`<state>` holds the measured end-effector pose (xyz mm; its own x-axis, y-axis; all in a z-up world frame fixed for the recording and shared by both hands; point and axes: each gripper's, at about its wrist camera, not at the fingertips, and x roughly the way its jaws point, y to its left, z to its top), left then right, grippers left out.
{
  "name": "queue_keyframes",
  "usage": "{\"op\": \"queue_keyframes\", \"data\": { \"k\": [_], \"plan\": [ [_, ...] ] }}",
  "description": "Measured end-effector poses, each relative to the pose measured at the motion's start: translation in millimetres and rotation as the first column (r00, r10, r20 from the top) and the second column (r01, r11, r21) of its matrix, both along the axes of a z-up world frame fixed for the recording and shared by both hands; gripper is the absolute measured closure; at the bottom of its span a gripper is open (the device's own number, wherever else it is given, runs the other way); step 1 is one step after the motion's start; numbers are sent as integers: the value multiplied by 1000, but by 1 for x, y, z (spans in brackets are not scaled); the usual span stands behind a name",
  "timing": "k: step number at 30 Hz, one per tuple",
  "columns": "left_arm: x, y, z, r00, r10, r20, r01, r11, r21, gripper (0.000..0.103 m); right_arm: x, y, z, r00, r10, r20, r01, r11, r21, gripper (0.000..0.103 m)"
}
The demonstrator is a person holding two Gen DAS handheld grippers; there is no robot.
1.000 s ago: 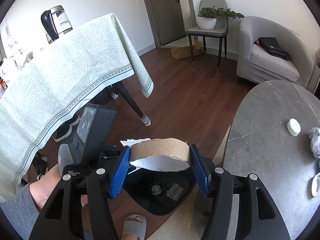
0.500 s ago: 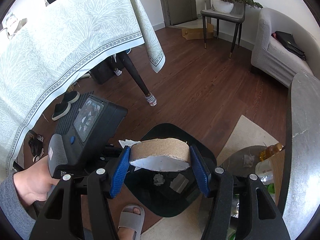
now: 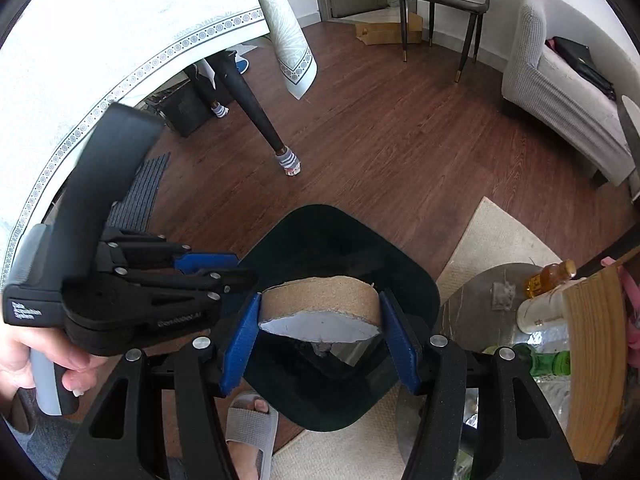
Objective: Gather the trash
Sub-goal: 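Open both tools to drop the paper box and tape core into the bin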
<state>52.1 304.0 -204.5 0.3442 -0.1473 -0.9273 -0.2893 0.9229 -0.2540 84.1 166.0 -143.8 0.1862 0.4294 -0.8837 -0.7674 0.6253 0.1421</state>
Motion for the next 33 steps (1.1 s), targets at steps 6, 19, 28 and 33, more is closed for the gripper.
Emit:
{"op": "queue_keyframes", "data": {
  "k": [6, 19, 28, 33],
  "plan": [
    [-5, 6, 33, 993, 55, 102, -56, 998, 7, 80, -3, 0, -22, 1000, -4, -22, 3, 999, -49, 43],
    [-6, -12, 108, 949, 55, 311, -58, 998, 1, 97, -14, 19, -71, 997, 35, -76, -44, 991, -127, 43],
    [-11, -32, 154, 907, 47, 419, -51, 999, -2, 97, -13, 22, -86, 995, 32, -99, -46, 989, -144, 41],
    [-12, -44, 171, 891, 30, 453, -42, 999, 16, 97, -15, 20, -75, 995, 51, -83, -60, 991, -116, 40]
  ]
}}
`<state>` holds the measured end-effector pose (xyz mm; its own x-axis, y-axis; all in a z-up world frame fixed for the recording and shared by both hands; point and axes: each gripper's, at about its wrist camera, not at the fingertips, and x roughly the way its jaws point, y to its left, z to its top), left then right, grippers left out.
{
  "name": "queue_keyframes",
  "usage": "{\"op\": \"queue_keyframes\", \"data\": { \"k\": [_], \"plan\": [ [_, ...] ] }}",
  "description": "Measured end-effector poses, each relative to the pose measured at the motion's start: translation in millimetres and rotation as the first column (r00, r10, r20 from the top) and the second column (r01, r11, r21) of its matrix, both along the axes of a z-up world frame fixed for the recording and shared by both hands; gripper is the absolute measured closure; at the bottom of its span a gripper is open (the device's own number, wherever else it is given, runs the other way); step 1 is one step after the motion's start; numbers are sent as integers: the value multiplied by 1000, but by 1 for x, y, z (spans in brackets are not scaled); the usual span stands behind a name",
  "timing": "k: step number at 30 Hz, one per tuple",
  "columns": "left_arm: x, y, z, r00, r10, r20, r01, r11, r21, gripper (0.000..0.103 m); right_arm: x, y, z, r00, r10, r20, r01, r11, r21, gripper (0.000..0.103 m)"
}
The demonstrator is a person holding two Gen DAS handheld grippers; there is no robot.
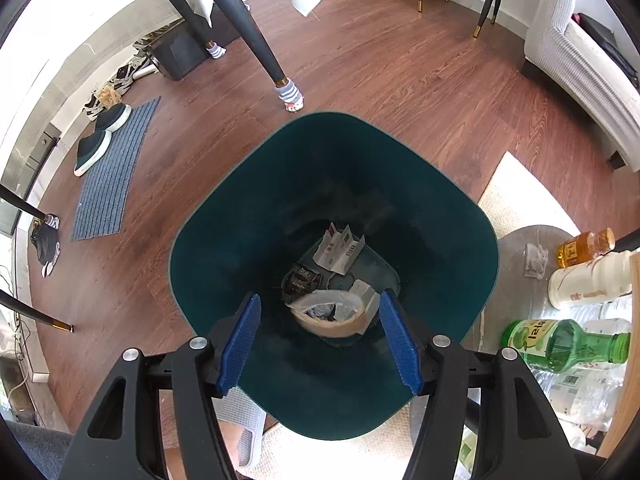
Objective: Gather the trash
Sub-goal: 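Open both tools to drop the paper box and tape core into the bin, then move both open tools back over the table toward the remaining trash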
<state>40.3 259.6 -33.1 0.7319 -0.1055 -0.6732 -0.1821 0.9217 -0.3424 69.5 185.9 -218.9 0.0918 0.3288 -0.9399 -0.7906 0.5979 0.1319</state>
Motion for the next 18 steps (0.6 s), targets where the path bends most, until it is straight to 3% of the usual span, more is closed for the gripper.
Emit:
{"op": "queue_keyframes", "data": {
  "k": [13, 18],
  "plan": [
    [-9, -2, 28, 998, 25, 55, -26, 999, 31, 96, -17, -15, 56, 998, 46, 39, -51, 992, 114, 39],
    [-9, -1, 40, 996, 37, 85, -40, 999, 27, 97, -34, -22, 92, 990, 100, 103, -116, 981, 157, 40]
  ]
}}
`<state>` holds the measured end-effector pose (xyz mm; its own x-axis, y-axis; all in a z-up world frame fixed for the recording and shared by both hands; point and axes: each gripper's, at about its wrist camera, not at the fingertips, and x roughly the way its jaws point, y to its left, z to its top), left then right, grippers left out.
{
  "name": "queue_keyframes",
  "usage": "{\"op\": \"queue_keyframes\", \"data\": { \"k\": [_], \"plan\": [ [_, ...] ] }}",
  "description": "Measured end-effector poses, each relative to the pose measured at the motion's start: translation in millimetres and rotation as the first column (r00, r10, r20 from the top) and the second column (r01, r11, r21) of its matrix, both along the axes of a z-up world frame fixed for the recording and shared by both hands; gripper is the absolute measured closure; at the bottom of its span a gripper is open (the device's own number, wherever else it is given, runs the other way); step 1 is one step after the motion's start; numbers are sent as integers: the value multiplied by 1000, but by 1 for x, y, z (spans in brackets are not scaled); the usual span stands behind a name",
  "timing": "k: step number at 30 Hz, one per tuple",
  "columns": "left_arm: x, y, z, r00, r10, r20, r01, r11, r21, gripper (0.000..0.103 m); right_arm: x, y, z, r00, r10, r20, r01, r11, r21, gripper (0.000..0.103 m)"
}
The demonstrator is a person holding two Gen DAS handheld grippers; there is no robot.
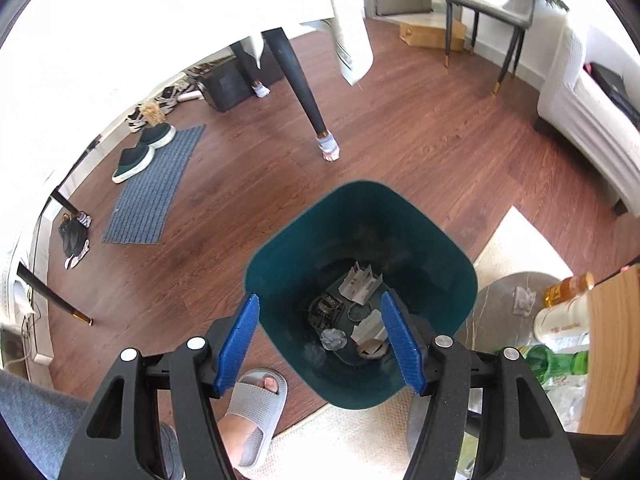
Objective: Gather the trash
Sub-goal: 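Move both open tools back over the table toward the remaining trash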
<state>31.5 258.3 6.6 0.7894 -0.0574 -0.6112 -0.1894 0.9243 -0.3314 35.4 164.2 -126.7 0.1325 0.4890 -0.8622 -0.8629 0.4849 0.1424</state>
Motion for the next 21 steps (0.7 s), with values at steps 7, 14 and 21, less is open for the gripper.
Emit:
{"op": "queue_keyframes", "data": {
  "k": [7, 14, 21],
  "plan": [
    [0, -11, 18, 998, -19, 53, 20, 1000, -18, 97, -8, -25, 56, 999, -4, 49, -1, 994, 107, 49],
    [8, -33, 29, 993, -56, 100, 57, 998, -13, 97, -7, -66, 99, 990, -67, 127, 48, 988, 146, 52],
    [23, -66, 29, 989, -113, 91, 114, 994, 4, 96, 13, -132, 121, 968, -191, 164, 163, 972, 171, 54]
  ]
}}
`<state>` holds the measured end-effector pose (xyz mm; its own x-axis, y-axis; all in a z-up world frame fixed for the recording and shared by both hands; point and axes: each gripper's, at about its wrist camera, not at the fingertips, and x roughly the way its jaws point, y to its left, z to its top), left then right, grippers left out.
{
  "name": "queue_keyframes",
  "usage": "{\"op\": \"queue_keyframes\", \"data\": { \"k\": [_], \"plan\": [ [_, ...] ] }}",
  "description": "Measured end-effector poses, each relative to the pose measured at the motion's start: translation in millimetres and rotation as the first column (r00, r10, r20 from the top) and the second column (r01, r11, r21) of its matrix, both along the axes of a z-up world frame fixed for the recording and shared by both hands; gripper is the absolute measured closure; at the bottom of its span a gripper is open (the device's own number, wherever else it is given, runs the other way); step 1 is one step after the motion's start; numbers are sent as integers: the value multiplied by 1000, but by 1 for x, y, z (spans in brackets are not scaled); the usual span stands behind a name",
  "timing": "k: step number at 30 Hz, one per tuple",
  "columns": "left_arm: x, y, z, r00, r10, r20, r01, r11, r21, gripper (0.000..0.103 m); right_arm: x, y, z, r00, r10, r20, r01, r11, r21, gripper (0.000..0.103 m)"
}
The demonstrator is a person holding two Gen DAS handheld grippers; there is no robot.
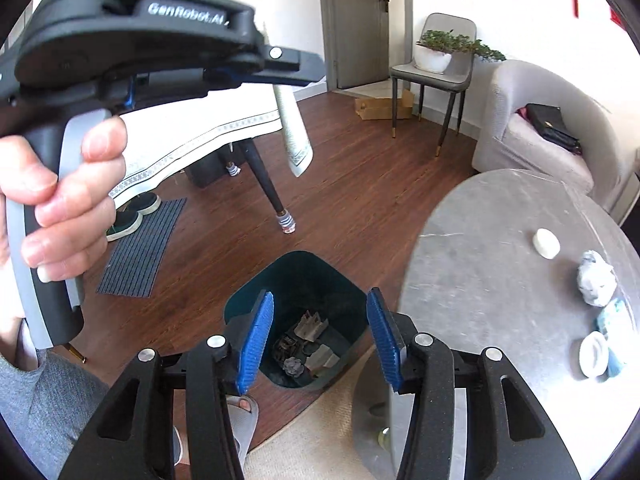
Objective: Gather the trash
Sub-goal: 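Move both open tools back over the table toward the remaining trash, then grasp the white bottle cap with the left tool while the right tool grasps the blue tissue pack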
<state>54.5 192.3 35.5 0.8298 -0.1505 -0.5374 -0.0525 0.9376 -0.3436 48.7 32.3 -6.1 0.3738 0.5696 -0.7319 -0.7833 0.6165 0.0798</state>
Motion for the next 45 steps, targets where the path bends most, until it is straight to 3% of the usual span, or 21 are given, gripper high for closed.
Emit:
{"op": "queue_keyframes", "data": {
  "k": [8, 12, 20, 24, 29, 33, 37, 45],
  "plan": [
    [23, -52, -4, 996, -92, -10, 92, 996, -4, 83, 24, -73, 6, 990, -141, 12, 141, 990, 10, 54],
    [31, -93, -8, 983, -183, -16, 184, 982, 41, 62, 35, -107, 6, 978, -209, 20, 209, 978, 4, 54],
    [46, -162, -35, 937, -332, -110, 348, 920, 183, 48, 52, -173, 5, 943, -332, 12, 331, 943, 29, 54],
    [55, -185, -49, 916, -372, -150, 398, 887, 234, 40, 62, -206, 4, 923, -385, 17, 385, 923, 25, 41],
    [65, -205, -67, 900, -390, -196, 430, 869, 244, 38, 79, -244, -4, 893, -450, -12, 450, 892, 33, 31],
    [74, -225, -79, 886, -403, -228, 455, 852, 261, 38, 93, -264, -16, 872, -488, -43, 489, 872, 19, 31],
    [78, -241, -86, 883, -406, -235, 463, 834, 301, 38, 101, -272, -22, 870, -490, -55, 491, 871, 12, 31],
    [89, -265, -92, 870, -425, -250, 484, 831, 275, 40, 102, -272, -30, 902, -427, -67, 427, 904, -19, 31]
  ]
}}
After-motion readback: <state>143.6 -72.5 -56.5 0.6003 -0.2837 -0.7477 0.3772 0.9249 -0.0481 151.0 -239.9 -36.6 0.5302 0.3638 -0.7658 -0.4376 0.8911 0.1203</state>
